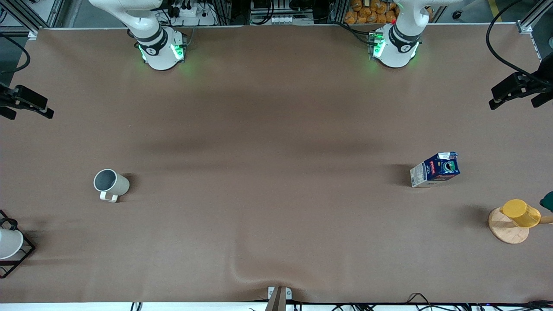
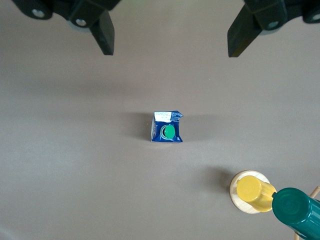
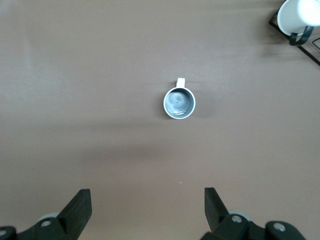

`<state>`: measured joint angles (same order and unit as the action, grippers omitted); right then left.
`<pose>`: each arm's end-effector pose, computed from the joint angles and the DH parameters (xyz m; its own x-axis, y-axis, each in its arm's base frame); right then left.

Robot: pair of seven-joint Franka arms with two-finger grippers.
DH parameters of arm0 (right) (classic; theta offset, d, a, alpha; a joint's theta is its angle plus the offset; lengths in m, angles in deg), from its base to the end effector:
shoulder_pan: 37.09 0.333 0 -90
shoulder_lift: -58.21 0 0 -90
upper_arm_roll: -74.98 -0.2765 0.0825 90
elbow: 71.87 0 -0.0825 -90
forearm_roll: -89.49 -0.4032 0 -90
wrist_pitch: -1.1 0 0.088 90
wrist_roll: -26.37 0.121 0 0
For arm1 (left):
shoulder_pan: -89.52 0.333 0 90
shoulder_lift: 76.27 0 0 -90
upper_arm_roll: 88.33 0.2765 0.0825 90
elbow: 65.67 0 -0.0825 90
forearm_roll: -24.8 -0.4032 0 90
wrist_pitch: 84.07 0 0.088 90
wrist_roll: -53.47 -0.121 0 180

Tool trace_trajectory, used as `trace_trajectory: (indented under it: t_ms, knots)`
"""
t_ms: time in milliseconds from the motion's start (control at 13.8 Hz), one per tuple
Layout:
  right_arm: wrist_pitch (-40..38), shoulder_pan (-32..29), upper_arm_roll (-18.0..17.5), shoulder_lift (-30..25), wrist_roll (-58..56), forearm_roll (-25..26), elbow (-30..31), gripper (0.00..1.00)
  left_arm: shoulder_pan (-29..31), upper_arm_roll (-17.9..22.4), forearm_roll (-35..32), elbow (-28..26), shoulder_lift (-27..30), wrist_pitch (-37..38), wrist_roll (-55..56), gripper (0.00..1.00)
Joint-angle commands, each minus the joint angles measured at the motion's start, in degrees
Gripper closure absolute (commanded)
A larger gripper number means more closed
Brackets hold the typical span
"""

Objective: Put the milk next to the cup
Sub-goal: 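Reach the right gripper to the white mug while the left gripper reaches the milk carton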

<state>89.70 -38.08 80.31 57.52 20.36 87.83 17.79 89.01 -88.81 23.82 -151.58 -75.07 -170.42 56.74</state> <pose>0.5650 -0.0593 0.5787 1.0000 -0.0047 -0.0033 -0.0048 -0.9995 -0.0306 0.5619 -0.0076 0.6121 0.9987 0.0409 0.0296 0.0413 -0.9990 -0.0155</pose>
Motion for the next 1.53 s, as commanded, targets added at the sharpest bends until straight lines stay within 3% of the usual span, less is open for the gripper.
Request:
trace_trajectory:
  t_ms: [0, 291, 582, 800, 1018, 1164, 1455]
  knots:
    - [-1.4, -0.1, -0.5, -0.6, -0.3, 1.3, 0.0, 0.0, 0.1, 0.0, -0.4, 0.1, 0.6, -0.1, -0.9, 0.0]
    - [-1.7, -0.1, -0.5, -0.4, -0.1, 1.3, -0.2, 0.0, -0.7, 0.0, -1.6, 0.2, 0.0, -0.1, -1.2, 0.0]
    - [-1.5, 0.0, -0.5, 0.8, -0.5, 0.7, -0.4, 0.0, -0.3, -0.3, -1.7, -0.6, -4.6, -0.6, -1.5, 0.0]
    - [-1.2, 2.2, -0.5, 3.5, -0.6, 1.0, -0.9, 0.0, 0.2, -0.1, -1.6, -5.7, -6.0, -8.1, -0.8, 0.0]
    - [0.9, 2.9, -0.5, 11.2, -0.3, 0.5, -1.0, 0.0, 1.3, -0.1, -1.6, -12.1, -7.1, -17.6, -1.5, 0.0]
    - [6.6, 2.7, -0.5, 16.7, -0.6, 0.9, -0.8, 0.0, 1.3, -0.1, -1.7, -11.8, -10.2, -19.5, -1.7, 0.0]
    - [8.7, 0.0, -0.4, 26.5, -1.2, 1.4, -0.8, 0.0, 1.3, -0.2, -1.6, -11.7, -14.6, -20.5, -1.5, 0.0]
